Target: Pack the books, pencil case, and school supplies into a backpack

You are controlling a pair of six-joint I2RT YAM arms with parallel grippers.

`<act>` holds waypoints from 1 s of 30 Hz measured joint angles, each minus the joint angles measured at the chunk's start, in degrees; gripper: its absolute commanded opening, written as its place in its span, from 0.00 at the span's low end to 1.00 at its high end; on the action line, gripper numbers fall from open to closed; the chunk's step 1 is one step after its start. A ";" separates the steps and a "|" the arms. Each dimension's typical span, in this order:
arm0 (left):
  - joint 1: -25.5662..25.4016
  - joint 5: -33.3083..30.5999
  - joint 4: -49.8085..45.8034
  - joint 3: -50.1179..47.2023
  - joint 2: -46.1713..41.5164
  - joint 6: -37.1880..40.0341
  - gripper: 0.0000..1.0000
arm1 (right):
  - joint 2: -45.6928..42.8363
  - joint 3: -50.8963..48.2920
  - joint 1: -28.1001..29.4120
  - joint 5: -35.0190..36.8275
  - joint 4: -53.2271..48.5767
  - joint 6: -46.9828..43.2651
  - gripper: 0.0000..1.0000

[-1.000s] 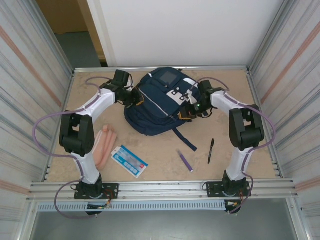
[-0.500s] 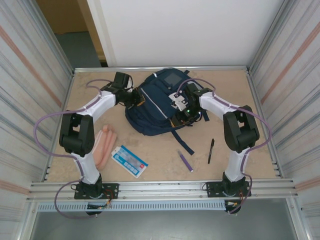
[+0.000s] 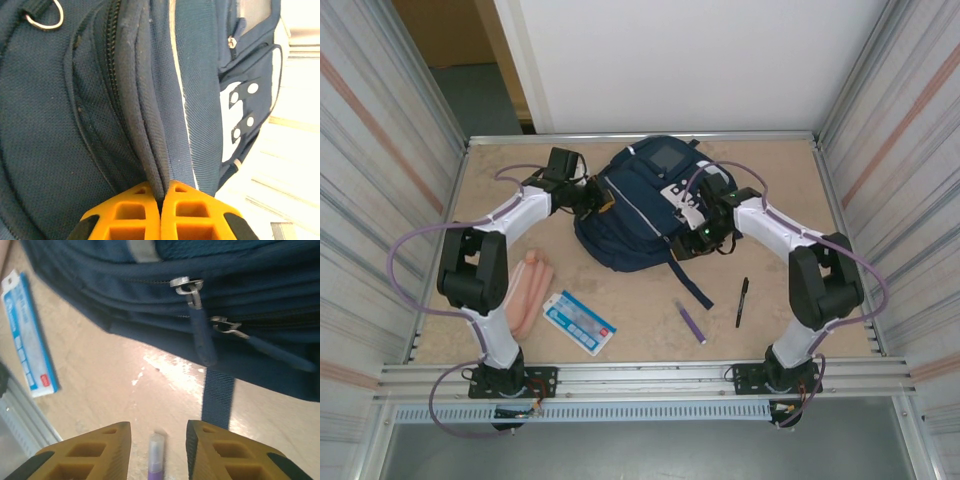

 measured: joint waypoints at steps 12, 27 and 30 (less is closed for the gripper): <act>-0.66 4.20 4.61 0.02 -1.25 -2.82 0.00 | -2.36 -1.46 -1.70 6.97 4.55 2.34 0.47; -1.42 5.55 6.19 0.04 -1.51 -3.93 0.00 | 4.90 -0.39 -2.89 10.56 8.33 -11.39 0.51; -1.40 5.57 6.08 0.04 -1.51 -3.91 0.00 | 5.09 -0.39 -3.54 10.40 8.02 -12.76 0.32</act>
